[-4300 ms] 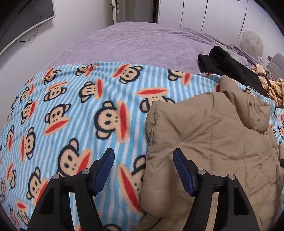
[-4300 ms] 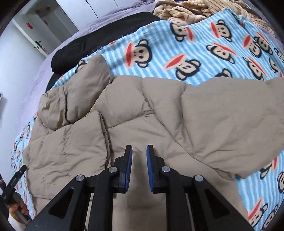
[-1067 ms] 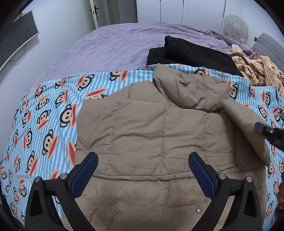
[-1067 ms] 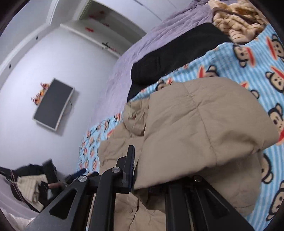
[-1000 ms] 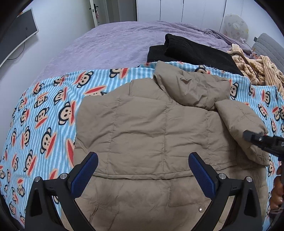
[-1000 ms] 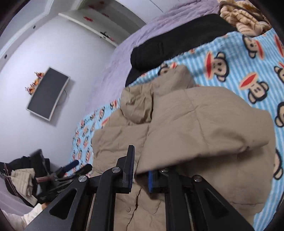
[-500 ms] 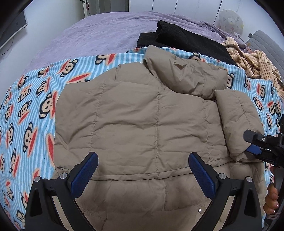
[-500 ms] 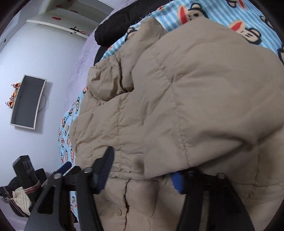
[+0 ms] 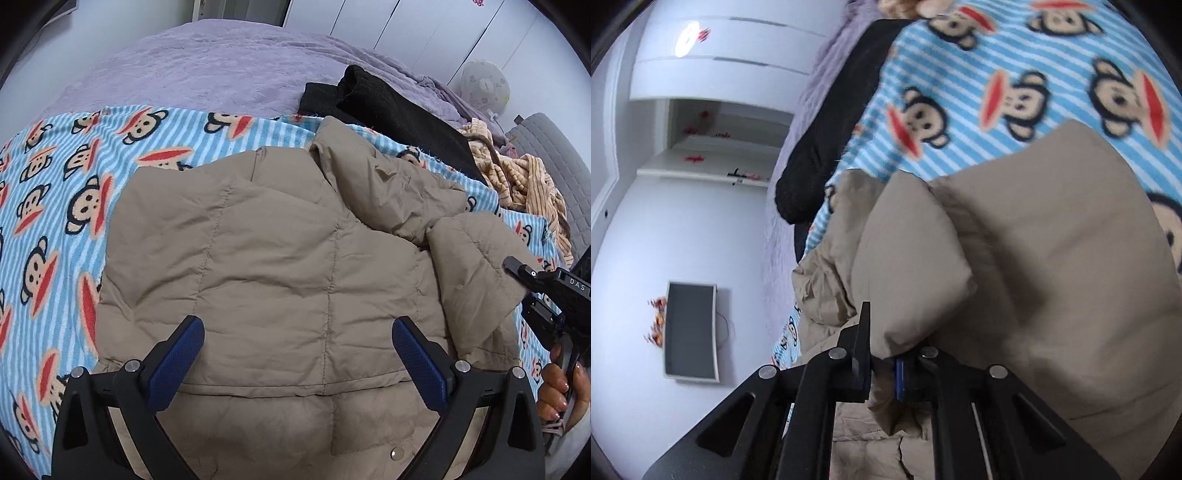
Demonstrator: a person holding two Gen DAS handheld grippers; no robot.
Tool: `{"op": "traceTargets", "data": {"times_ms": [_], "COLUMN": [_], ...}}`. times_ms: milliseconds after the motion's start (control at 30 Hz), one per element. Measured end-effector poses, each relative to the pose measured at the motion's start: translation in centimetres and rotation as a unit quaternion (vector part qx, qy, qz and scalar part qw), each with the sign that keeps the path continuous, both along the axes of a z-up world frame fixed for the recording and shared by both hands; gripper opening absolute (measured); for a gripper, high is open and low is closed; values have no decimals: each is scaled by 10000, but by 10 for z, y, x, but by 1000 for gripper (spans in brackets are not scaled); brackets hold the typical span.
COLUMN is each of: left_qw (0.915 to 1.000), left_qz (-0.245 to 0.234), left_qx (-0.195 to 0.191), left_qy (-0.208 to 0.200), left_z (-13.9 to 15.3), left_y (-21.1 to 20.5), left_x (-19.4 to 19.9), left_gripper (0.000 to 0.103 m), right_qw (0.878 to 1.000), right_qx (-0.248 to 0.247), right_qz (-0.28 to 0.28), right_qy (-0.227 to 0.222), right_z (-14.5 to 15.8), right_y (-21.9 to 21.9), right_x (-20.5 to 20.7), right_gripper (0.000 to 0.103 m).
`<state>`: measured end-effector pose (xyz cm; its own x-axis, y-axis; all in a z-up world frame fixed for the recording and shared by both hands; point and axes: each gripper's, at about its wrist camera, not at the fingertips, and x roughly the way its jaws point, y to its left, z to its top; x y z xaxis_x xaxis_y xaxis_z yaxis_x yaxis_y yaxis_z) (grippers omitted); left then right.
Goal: Fold large clothes
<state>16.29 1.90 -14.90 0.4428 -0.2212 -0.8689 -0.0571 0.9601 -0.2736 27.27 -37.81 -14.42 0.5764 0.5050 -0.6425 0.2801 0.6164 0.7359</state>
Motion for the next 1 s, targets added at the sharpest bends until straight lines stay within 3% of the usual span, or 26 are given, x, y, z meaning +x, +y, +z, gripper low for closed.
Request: {"op": "traceTargets", "data": {"times_ms": [67, 167, 300, 333, 367, 400, 433, 500, 667, 900, 933, 1000], "left_qw": [9997, 9985, 9958, 9944, 9927, 9909, 9891, 9854, 9767, 9834, 9835, 9798], "left_qz": [18, 105, -9, -99, -178, -243, -320, -480, -840, -708, -709, -805], "left_qx": [-210, -524, -911, -1049, -1194, -1320, -1435, -1631, -1968, -1480, -1480, -1638], "left_qy": [-78, -67, -22, 15, 58, 85, 103, 109, 160, 772, 756, 818], "left_z": [5, 6, 4, 2, 0, -1, -2, -2, -5, -52, -53, -54], "left_y": [9, 21, 24, 22, 19, 16, 12, 3, -19, -39, -40, -45], "left_x": [-1, 0, 4, 5, 7, 8, 8, 9, 19, 44, 44, 47], "left_gripper": [102, 102, 102, 102, 102, 102, 102, 102, 102, 99, 92, 40], "right_qw": [9957, 9779, 9489, 9412, 9335, 9276, 9244, 9193, 9330, 9659, 9692, 9754], "right_qx": [-503, -1073, -1628, -1746, -1863, -1931, -1975, -2089, -2004, -1408, -1311, -1091], "right_qz": [742, 1774, 2696, 2866, 3014, 3144, 3221, 3299, 2934, 1939, 1822, 1592], "right_qy": [-217, -287, 202, 392, 550, 577, 517, 492, 578, 981, 1012, 1069], "right_z": [13, 15, -11, -20, -28, -30, -29, -28, -17, -18, -18, -22], "right_y": [38, 97, 153, 162, 169, 172, 173, 174, 140, 61, 55, 39], "right_x": [13, 20, 17, 15, 12, 2, -6, -15, -35, -75, -80, -88], "right_gripper": [10, 10, 14, 28, 58, 70, 77, 77, 77, 77, 77, 77]}}
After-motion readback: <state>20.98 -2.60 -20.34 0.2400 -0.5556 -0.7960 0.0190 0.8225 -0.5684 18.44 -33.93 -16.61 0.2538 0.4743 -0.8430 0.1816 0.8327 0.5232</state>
